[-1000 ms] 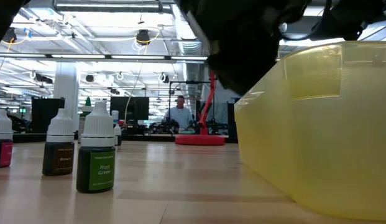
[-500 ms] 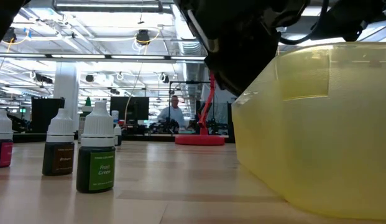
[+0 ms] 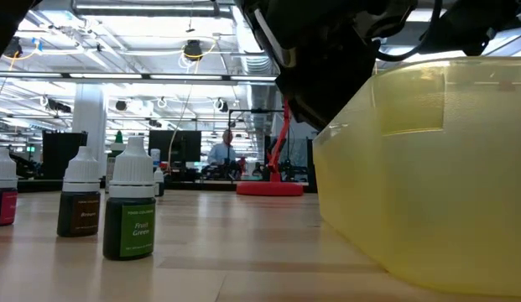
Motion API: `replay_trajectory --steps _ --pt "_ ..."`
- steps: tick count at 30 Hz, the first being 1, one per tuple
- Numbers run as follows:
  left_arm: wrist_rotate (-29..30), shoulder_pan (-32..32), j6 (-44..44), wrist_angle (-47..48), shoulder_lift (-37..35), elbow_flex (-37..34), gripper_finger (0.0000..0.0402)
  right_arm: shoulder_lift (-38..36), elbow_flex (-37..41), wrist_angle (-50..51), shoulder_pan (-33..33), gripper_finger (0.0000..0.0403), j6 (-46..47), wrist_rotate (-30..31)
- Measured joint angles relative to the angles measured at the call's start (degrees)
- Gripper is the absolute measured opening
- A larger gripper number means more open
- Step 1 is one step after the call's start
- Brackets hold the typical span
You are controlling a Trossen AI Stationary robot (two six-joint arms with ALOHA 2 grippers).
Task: Pick & Place food coloring
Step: Put the brown food coloring into the yellow bin, then put the green food coloring into the yellow bin
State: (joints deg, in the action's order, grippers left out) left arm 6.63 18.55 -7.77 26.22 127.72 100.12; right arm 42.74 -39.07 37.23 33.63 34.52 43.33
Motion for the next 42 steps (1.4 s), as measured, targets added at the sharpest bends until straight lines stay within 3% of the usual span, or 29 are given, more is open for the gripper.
replay_trajectory --steps 13,18,26,30,36,42 --pt "-1.37 -0.2 -1.45 -0.01 -0.04 0.0 0.0085 0.0 0.0 0.0 0.0 0.0129 0.0 0.0" --pt "0.75 -0.2 0.37 0.8 -0.26 1.15 0.0085 0.0 0.0 0.0 0.0 0.0129 0.0 0.0" --pt "5.01 0.66 0.25 16.66 -0.79 11.07 0.0085 0.0 0.0 0.0 0.0 0.0129 0.0 0.0" --pt "10.3 1.68 -2.33 23.62 -2.99 11.01 0.0085 0.01 0.0 0.0 0.0 0.0129 0.0 0.0" --pt "15.11 2.8 -9.85 31.73 -9.12 4.18 0.0097 0.02 0.0 0.0 0.0 0.0129 0.0 -0.02" --pt "12.0 2.26 -16.25 27.7 -21.77 -14.54 0.0115 0.02 0.0 0.0 0.0 0.0129 0.0 0.0"
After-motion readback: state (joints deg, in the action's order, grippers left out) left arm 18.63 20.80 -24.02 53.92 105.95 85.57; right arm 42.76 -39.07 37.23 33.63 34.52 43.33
